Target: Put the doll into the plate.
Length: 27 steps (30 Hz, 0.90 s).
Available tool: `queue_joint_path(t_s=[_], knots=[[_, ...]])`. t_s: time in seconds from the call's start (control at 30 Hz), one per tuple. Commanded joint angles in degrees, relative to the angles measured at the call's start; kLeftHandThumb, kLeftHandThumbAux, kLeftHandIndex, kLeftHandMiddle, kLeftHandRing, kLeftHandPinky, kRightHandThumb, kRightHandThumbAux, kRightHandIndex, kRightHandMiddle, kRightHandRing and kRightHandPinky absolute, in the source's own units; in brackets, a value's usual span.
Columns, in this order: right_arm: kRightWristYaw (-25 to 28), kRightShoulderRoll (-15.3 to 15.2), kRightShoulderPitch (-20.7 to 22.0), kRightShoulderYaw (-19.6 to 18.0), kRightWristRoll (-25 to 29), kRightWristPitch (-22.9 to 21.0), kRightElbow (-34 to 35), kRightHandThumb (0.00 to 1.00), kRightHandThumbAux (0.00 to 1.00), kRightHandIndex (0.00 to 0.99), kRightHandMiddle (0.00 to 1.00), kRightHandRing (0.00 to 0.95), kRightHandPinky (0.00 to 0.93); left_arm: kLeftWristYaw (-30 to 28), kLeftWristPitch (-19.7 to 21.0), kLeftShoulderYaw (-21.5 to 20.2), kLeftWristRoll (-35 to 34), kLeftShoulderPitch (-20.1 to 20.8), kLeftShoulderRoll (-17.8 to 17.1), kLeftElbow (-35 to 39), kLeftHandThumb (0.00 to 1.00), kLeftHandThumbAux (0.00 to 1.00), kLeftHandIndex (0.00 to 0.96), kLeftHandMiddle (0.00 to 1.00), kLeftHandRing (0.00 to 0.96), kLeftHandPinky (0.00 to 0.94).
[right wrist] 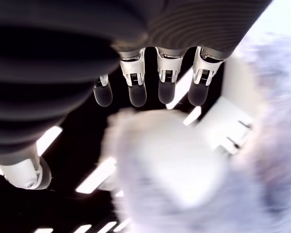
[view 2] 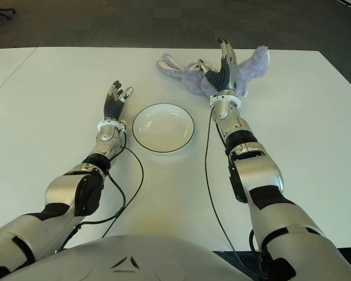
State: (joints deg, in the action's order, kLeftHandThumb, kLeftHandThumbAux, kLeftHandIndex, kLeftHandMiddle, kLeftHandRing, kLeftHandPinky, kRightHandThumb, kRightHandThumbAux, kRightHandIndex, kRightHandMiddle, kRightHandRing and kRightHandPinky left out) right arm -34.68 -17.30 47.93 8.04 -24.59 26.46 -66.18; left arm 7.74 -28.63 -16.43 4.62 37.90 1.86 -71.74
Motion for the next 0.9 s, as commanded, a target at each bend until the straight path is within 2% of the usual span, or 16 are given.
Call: queue_joint_path(t_s=[0.03, 0.23, 0.47, 0.6, 0.77, 0.9], knots=[[1.08, -0.73, -1.47, -1.05, 1.56, -0.50, -1.28, 0.401, 0.498, 0.000, 0.000, 0.000, 0.040, 1.42, 9.58, 0.56, 0.40, -8.62, 1.78, -6.62, 0.000, 0.506, 0.000, 0.072, 0.064, 0.015], [2.70, -3.34, -3.98, -1.87, 2.31, 2.20, -1.04, 0.401, 0.505, 0.000, 0.000, 0.000, 0.060, 1.01, 10.29, 0.30, 0.05, -9.00, 1.81, -6.87, 0.000, 0.498, 0.000, 0.074, 0.066, 0.024], [3.66, -4.34, -7.42, -1.89, 2.52, 5.17, -0.67, 0.416, 0.518, 0.000, 0.000, 0.000, 0.038, 0.98, 9.34, 0.46, 0.02, -9.40, 1.76, -6.81, 0.000, 0.492, 0.000, 0.080, 0.071, 0.000], [3.97, -4.97, -11.22, -1.22, 1.89, 7.50, -1.05, 0.438, 0.525, 0.000, 0.000, 0.000, 0.059, 0.79, 9.13, 0.52, -0.04, -9.34, 1.75, -6.76, 0.000, 0.482, 0.000, 0.071, 0.068, 0.023], [5.19, -6.28, -12.37, -1.01, 1.63, 8.10, -1.79, 0.463, 0.535, 0.000, 0.000, 0.000, 0.079, 0.64, 10.41, 0.65, 0.04, -9.16, 1.59, -6.92, 0.000, 0.488, 0.000, 0.072, 0.068, 0.037], [6.41, -7.70, -12.50, -1.24, 1.83, 7.96, -2.31, 0.486, 0.537, 0.000, 0.000, 0.000, 0.107, 0.44, 9.69, 0.16, -0.67, -9.29, 1.70, -6.77, 0.000, 0.489, 0.000, 0.075, 0.069, 0.023]])
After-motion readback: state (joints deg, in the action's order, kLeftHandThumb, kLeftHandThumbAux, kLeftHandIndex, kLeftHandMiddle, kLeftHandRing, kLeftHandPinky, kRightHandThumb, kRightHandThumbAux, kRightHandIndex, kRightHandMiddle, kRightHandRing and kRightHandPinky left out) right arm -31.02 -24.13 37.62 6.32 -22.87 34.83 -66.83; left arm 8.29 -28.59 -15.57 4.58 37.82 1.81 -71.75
